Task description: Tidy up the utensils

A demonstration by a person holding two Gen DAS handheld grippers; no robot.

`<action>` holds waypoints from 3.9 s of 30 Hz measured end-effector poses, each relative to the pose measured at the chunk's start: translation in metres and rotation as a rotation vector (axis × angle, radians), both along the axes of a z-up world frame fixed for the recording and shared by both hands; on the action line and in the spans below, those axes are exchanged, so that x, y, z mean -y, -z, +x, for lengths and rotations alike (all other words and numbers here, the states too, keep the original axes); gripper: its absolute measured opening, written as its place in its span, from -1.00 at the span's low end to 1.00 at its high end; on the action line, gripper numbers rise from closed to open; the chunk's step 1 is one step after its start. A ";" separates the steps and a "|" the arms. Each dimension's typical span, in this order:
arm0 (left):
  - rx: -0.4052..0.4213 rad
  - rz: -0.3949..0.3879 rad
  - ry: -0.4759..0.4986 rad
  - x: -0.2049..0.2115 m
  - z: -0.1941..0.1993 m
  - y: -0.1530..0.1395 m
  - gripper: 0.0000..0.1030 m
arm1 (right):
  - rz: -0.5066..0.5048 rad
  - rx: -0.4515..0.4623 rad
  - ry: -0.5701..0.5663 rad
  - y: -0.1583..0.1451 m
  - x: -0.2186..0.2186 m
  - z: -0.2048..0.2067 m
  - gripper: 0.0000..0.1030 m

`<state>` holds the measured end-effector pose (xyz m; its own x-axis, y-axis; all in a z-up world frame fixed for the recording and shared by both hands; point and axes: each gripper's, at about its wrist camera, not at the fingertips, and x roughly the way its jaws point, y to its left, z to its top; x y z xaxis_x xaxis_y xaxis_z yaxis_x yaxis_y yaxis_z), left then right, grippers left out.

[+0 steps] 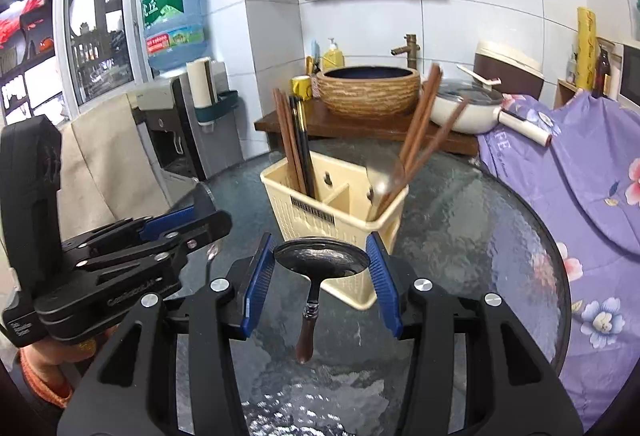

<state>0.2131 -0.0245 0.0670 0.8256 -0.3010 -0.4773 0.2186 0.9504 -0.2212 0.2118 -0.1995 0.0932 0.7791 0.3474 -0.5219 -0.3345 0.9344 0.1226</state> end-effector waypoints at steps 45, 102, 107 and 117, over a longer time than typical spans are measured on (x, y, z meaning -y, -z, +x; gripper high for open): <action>0.061 0.031 -0.021 0.014 0.111 0.018 -0.29 | -0.165 0.192 0.086 0.028 -0.022 0.075 -0.08; 0.286 0.080 0.004 -0.008 -0.234 0.063 0.88 | 0.058 0.383 0.041 0.081 0.037 -0.266 0.89; 0.281 0.080 -0.003 -0.008 -0.233 0.063 0.88 | 0.069 0.365 0.046 0.080 0.040 -0.260 0.89; 0.252 0.059 0.006 -0.012 -0.228 0.064 0.88 | 0.058 0.358 0.044 0.081 0.037 -0.256 0.89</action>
